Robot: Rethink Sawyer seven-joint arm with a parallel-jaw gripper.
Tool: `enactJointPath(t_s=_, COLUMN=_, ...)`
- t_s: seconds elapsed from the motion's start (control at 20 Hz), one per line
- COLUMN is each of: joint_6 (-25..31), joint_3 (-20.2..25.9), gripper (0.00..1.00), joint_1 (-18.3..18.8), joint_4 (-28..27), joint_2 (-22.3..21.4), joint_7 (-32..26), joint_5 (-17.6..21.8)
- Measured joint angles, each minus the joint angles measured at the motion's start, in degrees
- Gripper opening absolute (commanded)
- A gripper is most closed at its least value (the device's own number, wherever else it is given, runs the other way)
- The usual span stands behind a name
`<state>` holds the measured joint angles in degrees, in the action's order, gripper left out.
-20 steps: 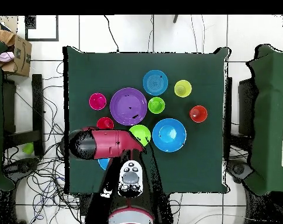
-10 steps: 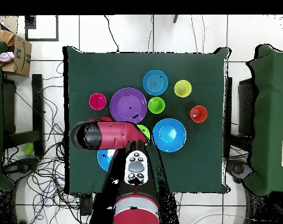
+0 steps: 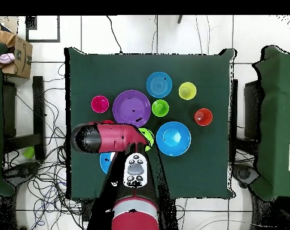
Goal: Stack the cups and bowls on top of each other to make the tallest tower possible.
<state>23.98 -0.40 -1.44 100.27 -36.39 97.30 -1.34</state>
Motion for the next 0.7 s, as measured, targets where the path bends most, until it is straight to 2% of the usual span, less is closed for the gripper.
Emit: enactJointPath(t_s=0.7, joint_6=-0.01, joint_3=-1.16, gripper=1.0, joint_1=-3.12, joint_4=0.0, joint_2=1.6, joint_7=1.77, joint_5=-1.56)
